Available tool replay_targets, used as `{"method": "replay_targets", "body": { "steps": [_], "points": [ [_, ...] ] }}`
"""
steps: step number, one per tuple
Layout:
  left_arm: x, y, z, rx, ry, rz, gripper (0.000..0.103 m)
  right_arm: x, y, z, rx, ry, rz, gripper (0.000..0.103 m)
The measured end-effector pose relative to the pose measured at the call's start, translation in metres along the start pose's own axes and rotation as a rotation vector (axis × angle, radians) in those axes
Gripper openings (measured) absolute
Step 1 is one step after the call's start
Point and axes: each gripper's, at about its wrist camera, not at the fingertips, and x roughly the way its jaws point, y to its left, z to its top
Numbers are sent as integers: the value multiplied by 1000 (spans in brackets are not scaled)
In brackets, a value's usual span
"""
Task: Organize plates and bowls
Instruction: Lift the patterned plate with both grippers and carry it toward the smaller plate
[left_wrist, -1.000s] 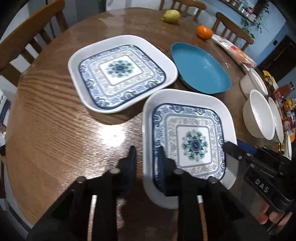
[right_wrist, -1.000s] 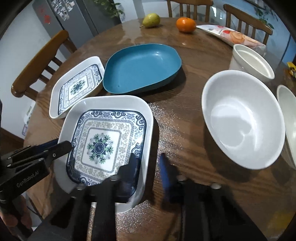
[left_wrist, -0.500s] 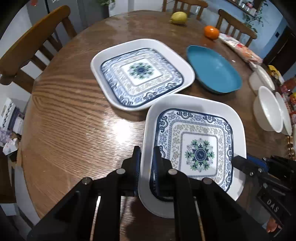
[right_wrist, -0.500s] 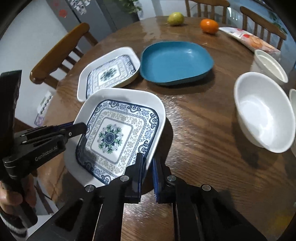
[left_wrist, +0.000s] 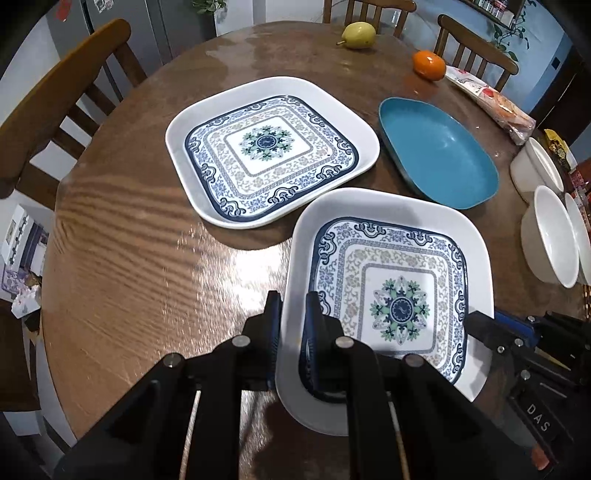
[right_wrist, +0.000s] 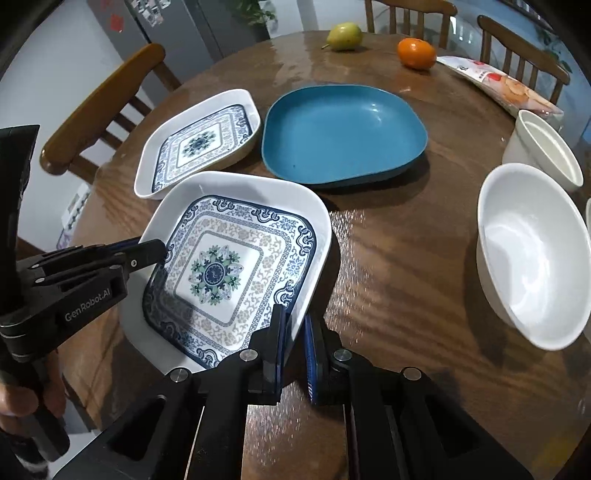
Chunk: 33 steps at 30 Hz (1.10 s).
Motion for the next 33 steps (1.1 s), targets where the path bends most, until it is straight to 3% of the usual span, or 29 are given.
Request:
{"method": "replay_targets", "body": {
  "steps": [4, 8, 11, 12, 13, 16, 21, 26, 33],
  "points": [
    [2, 1, 5, 3, 0, 1, 11, 4, 0, 4, 0, 6, -9, 11],
    [-2, 6, 3, -25, -11, -28, 18, 3, -3, 5, 6, 13, 4, 13],
    [-14, 17, 2, -58, -48, -31, 46, -9, -5, 5, -14, -5, -12, 21],
    [-20, 24, 4, -83, -68, -34, 59, -14, -5, 6, -22, -19, -15, 23],
    [-24, 29, 5, -101, -81, -35, 63, -19, -5, 8, -29, -37, -17, 28],
    [-27, 49, 20, -172, -110, -36, 63, -31, 1, 27, -70, -94, 13, 40],
    [-14, 75, 44, -287, -106, -44, 61, -18, 29, 95, -192, -163, 57, 40],
    [7, 83, 64, -329, -82, -29, 59, 28, 59, 154, -352, -136, 29, 40],
    [18, 80, 72, -315, -60, -9, 28, 83, 61, 179, -407, -47, -35, 38]
  ]
}}
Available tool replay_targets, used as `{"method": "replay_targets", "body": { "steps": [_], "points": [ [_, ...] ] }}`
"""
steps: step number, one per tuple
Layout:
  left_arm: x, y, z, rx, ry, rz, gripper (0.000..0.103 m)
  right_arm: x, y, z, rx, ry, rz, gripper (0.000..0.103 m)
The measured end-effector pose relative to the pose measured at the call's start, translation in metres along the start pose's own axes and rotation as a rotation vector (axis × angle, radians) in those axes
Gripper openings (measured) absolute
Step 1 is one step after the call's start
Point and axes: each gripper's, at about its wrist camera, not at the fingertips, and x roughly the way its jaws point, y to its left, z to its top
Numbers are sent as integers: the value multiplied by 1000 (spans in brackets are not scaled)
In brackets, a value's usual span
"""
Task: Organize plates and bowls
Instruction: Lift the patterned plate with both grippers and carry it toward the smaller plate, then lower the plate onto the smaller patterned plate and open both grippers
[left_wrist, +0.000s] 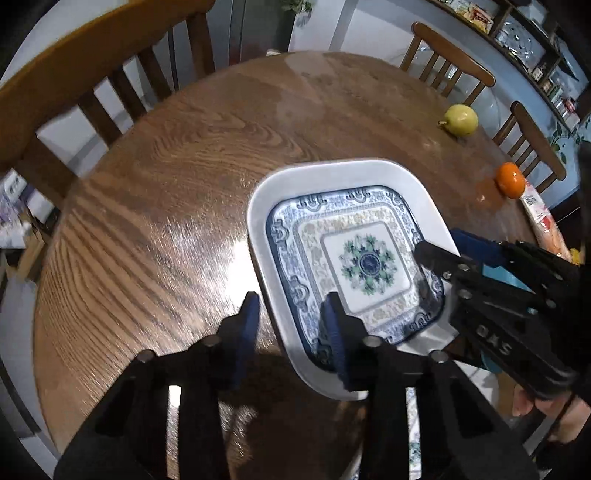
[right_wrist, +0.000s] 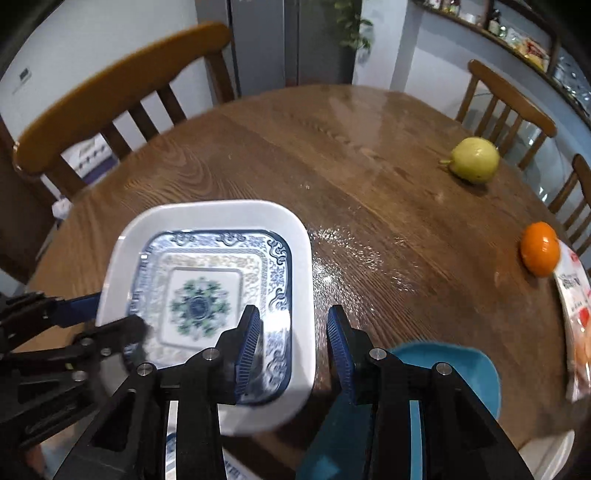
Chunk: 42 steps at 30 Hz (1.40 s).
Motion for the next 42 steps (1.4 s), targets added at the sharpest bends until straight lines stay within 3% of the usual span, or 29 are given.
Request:
{"method": "replay_targets", "body": {
  "steps": [2, 5, 9, 15, 22, 32, 42],
  "points": [
    [2, 2, 1, 8, 0, -3, 23, 4, -2, 1, 4, -1, 34, 26],
    [4, 3, 4, 17, -12, 24, 19, 6, -5, 3, 15, 2, 19, 11],
    [1, 13, 5, -6, -6, -7, 9, -9, -12, -7, 71, -19, 44, 9],
    [-29, 6, 0, 54, -58, -21, 9, -62, -4, -29, 125, -89, 57, 8],
    [-59, -15, -30, 178, -67, -62, 9, -106, -10, -81, 271, -100, 85, 9],
    [-54, -41, -63, 320, -16, -43, 9, -117, -9, -159, 478, -56, 111, 10],
    [-45, -49, -79, 361, 6, -7, 9, -107, -1, -179, 486, -8, 86, 10]
  ]
}}
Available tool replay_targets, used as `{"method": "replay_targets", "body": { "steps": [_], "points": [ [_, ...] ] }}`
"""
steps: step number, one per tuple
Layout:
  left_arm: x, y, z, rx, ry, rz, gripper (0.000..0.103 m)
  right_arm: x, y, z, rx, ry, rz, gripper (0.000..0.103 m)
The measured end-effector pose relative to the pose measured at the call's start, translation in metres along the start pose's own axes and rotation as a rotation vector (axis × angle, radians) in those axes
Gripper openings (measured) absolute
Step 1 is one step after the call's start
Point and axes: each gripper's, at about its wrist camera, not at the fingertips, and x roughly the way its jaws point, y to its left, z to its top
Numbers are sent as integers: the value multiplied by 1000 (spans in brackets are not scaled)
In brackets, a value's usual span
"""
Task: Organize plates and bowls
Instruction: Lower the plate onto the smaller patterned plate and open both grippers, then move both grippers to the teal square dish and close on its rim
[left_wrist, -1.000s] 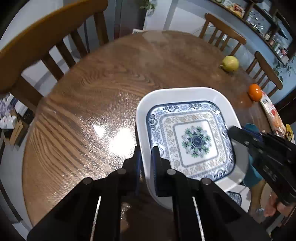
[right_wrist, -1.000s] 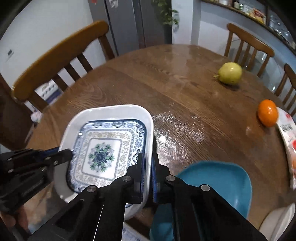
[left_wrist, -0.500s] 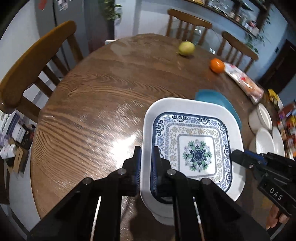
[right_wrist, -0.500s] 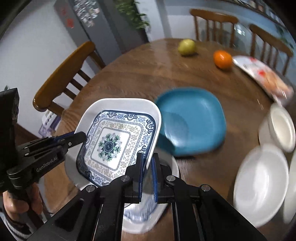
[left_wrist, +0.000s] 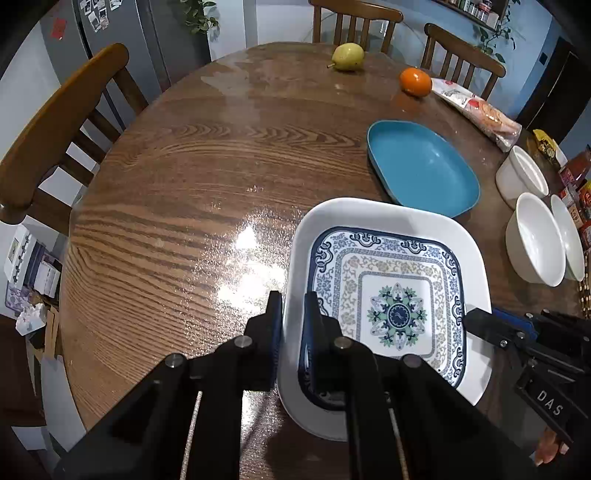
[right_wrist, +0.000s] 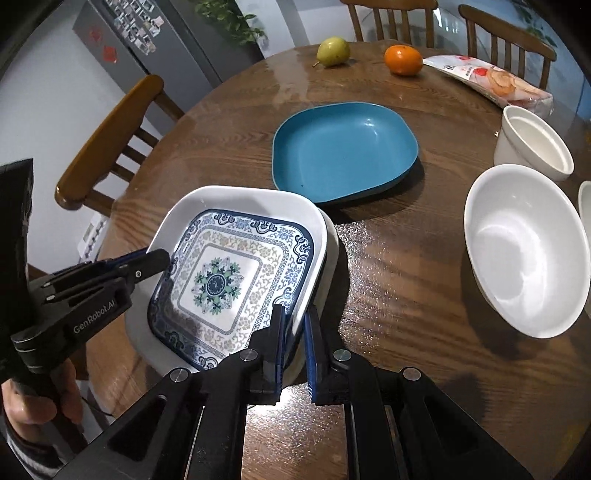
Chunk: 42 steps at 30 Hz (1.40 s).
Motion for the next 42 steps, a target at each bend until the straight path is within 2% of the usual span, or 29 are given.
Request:
{"method": "replay_targets", "body": {
  "steps": [6, 8, 10, 12, 16, 20, 25, 35, 42],
  "points": [
    [3, -3, -3, 7, 2, 12, 11, 1, 0, -1, -23, 4, -52, 11],
    [1, -3, -2, 15, -13, 32, 19, 0, 1, -1, -30, -1, -65, 11],
    [-3, -2, 0, 14, -25, 38, 37, -4, 1, 0, -35, -13, -62, 11],
    [-6, 1, 2, 5, -35, 40, 50, -12, 2, 3, -45, -36, -72, 11],
    [-11, -1, 9, -13, -51, 28, 58, -27, -1, 13, -39, -70, -63, 15],
    [-16, -11, 19, -19, -75, 13, 70, -38, -6, 25, -31, -104, -71, 36],
    [-20, -27, 33, -16, -104, 6, 86, -46, -16, 40, -13, -136, -75, 38],
    [-2, -49, 71, -45, -113, -17, 88, -30, -35, 92, -66, -135, -108, 38],
    [26, -54, 94, -82, -82, -12, 87, 6, -47, 127, -112, -53, -121, 38]
  ]
}}
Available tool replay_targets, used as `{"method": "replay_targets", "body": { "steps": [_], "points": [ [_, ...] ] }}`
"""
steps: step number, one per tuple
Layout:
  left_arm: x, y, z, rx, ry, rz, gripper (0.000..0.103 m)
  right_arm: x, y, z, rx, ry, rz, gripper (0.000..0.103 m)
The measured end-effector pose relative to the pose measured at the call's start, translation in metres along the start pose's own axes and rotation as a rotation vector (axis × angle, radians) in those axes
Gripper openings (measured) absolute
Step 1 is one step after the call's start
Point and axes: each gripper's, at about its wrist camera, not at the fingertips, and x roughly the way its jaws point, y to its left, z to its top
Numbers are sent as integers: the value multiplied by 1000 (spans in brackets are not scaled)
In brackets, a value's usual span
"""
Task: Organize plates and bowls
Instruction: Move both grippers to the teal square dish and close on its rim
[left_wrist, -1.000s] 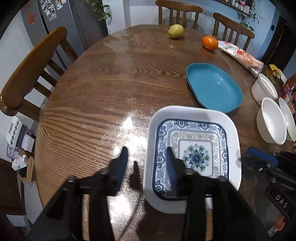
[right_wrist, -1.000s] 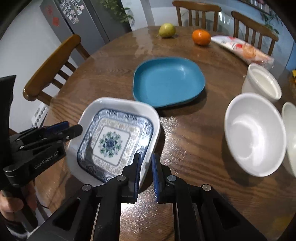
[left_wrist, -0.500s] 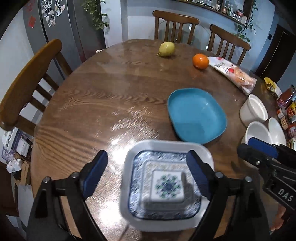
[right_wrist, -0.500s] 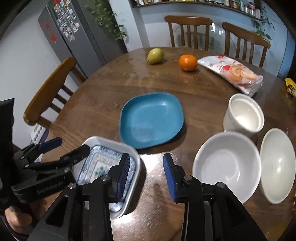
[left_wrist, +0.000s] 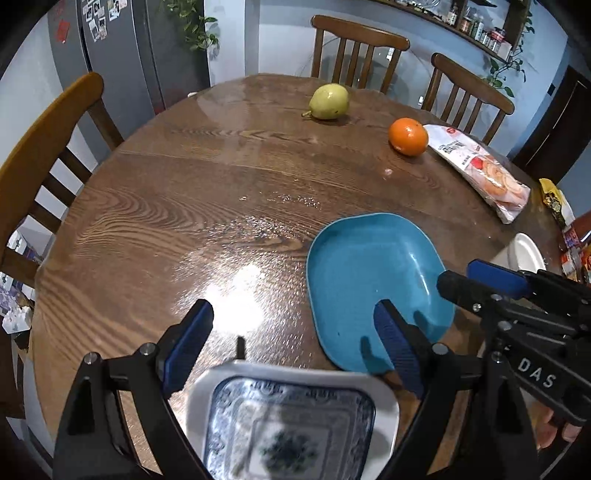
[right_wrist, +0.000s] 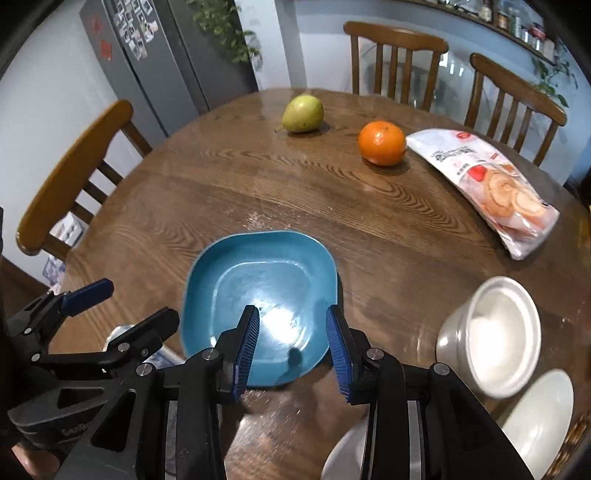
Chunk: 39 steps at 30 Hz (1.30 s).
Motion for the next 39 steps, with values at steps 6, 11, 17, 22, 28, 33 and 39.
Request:
{"method": "replay_targets", "body": {
  "steps": [6, 11, 17, 22, 28, 33, 39],
  "points": [
    [23, -3, 3, -3, 50, 4, 85, 24, -11, 7, 10, 42, -8, 38],
    [33, -5, 3, 14, 75, 6, 77, 34, -14, 6, 1, 63, -1, 38],
    [41, -5, 3, 19, 96, 1, 72, 39, -17, 4, 6, 74, 17, 38],
    [42, -7, 2, 29, 101, 2, 71, 42, -20, 5, 14, 80, 25, 38],
    [45, -7, 2, 29, 120, 5, 67, 46, -22, 5, 26, 95, 37, 38],
    [51, -6, 3, 28, 137, 2, 61, 49, -28, 4, 45, 111, 39, 38],
    [52, -11, 5, 59, 137, 1, 48, 52, -35, 1, 69, 114, 45, 38]
  ]
}}
